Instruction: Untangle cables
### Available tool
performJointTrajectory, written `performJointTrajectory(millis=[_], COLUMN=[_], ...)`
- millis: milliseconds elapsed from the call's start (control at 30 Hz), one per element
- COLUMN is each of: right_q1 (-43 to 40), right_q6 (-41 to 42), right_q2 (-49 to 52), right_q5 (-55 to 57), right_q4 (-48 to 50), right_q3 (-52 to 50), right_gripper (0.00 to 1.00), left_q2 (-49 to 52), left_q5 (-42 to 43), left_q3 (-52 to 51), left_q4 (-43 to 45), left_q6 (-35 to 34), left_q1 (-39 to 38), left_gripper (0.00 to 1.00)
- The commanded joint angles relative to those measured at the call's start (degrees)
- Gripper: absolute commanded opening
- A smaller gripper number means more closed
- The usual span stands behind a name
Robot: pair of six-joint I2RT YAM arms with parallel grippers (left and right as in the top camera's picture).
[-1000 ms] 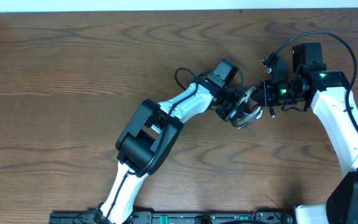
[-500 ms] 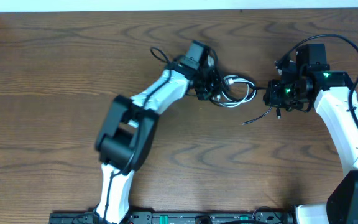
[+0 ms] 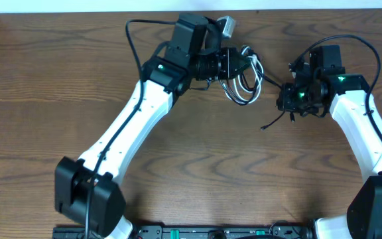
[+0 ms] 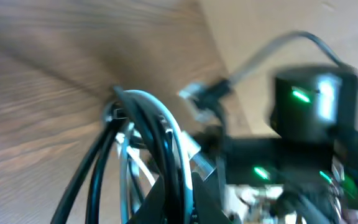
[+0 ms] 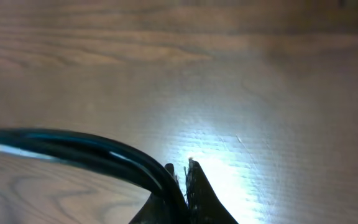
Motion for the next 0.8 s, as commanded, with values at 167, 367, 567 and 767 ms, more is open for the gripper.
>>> performJointTrajectory(millis=[167, 367, 567, 767], right_q1=[-0.31, -0.31, -0.63, -2.97], right_q6=[-4.57, -4.5, -4.28, 0.07], right_q2=[0.61, 0.61, 0.61, 0.61], right_q5=[-7.48, -6.23, -4.5, 1.4], right_q4=[2.47, 1.62, 0.02, -3.98], right_q3=[0.81, 0.81, 0.81, 0.81], right_gripper=[0.01, 0.03, 0.08, 0.12], left_q2=[-1.77, -1.73, -1.73, -1.73], left_q5=[28.87, 44.04, 44.57, 30.29], left_q3=[0.46, 0.46, 0.46, 0.46], left_q4=[0.44, 6.49, 8.11, 8.11], left_q6=[10.88, 11.23, 9.88, 0.92], left_q1=[2.6, 6.32, 9.73, 13.75], left_gripper=[0.07, 0.07, 0.07, 0.07])
